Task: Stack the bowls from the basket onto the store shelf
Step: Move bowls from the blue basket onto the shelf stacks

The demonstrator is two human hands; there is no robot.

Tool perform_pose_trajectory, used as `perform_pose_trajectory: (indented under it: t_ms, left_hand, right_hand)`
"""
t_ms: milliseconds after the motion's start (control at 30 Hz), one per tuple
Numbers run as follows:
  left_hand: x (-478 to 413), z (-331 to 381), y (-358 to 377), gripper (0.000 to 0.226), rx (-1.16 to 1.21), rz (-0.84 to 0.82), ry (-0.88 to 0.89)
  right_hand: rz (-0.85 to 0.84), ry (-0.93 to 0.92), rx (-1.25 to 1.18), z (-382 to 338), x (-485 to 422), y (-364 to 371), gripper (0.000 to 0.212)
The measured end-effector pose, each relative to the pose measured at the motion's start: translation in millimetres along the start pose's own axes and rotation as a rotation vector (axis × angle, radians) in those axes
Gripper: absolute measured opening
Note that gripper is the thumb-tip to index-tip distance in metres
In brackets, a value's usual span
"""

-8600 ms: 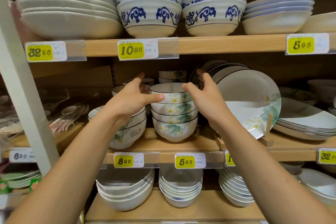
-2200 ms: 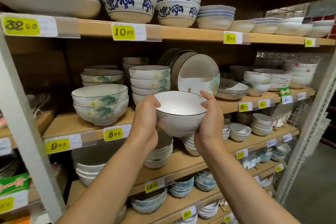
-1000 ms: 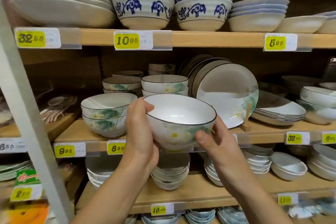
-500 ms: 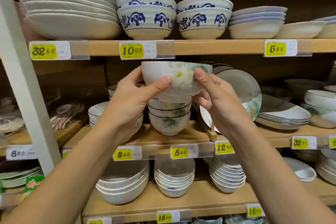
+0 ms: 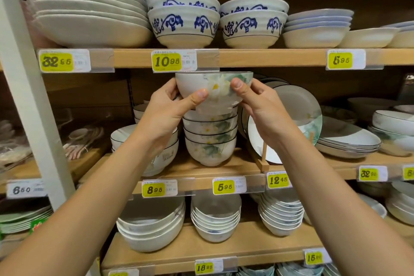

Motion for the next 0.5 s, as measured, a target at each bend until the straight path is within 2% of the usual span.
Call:
perform_pose_trajectory:
  t_ms: [233, 400, 467, 500]
  left_hand:
    - [-16, -19, -14, 0.073, -0.046, 0.007, -0.023]
    - [-30, -28, -19, 0.069, -0.084, -0.05, -0.054]
    - [-33, -32, -21, 0.068, -0.079, -0.055, -0.087]
    - [-34, -35, -23, 0.067, -0.082, -0.058, -0.101]
  right_hand:
    - [0.034, 0.043, 0.069, 10, -18, -1, 0.055]
    - [0.03, 0.089, 0.124, 13, -32, 0, 0.097]
    - [0.017, 0.114, 0.149, 16, -36, 1, 0.101]
    - [0.007, 0.133, 0.161, 18, -38, 1, 0.095]
Point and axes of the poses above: each hand's wrist, its own x-axis away from the middle knuckle, its own y-axis out of the palm, z = x × y, the point moved 4 cm from there along -x, towards the middle knuckle, and after that the axes turned 11 degrees about y, right-handed, at the moved point
